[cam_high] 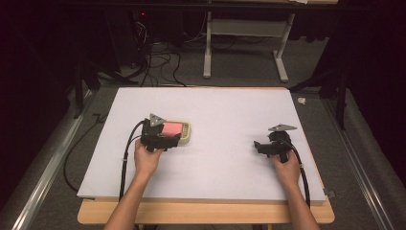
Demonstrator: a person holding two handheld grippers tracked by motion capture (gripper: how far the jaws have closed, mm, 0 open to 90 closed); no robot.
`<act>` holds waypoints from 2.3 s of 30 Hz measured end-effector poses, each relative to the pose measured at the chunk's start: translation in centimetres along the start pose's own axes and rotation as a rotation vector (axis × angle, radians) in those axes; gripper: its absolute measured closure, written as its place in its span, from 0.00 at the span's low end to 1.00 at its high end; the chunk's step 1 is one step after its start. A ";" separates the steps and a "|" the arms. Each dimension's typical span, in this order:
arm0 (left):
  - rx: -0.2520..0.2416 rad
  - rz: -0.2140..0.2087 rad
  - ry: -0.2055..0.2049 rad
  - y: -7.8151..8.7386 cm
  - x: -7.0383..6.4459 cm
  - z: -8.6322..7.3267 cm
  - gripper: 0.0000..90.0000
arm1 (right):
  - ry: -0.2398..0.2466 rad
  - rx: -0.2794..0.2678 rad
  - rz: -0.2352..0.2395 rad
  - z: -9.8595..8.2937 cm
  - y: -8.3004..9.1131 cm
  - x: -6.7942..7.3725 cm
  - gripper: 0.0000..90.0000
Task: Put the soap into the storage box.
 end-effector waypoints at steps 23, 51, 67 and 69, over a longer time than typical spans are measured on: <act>-0.016 -0.051 -0.016 1.7 -0.8 -1.0 0.16 | 0.001 0.000 0.000 0.0 0.0 0.0 0.16; -0.004 -0.113 -0.042 2.7 -1.8 -3.4 0.16 | 0.000 0.000 0.000 0.0 0.0 0.0 0.16; 0.010 -0.133 -0.019 2.4 -1.9 -5.0 0.17 | 0.000 0.000 0.000 0.0 0.0 0.0 0.16; 0.013 -0.131 -0.019 2.3 -1.9 -5.1 0.17 | 0.000 0.000 0.000 0.0 0.0 0.0 0.17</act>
Point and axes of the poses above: each handheld gripper's, and its own axes: y roughly backward along the jaws, z roughly out of its top, x roughly to its left, the point moved 1 cm from there along -y, roughly forward along the jaws, and after that the axes turned 8 degrees about y, right-handed, at the moved point
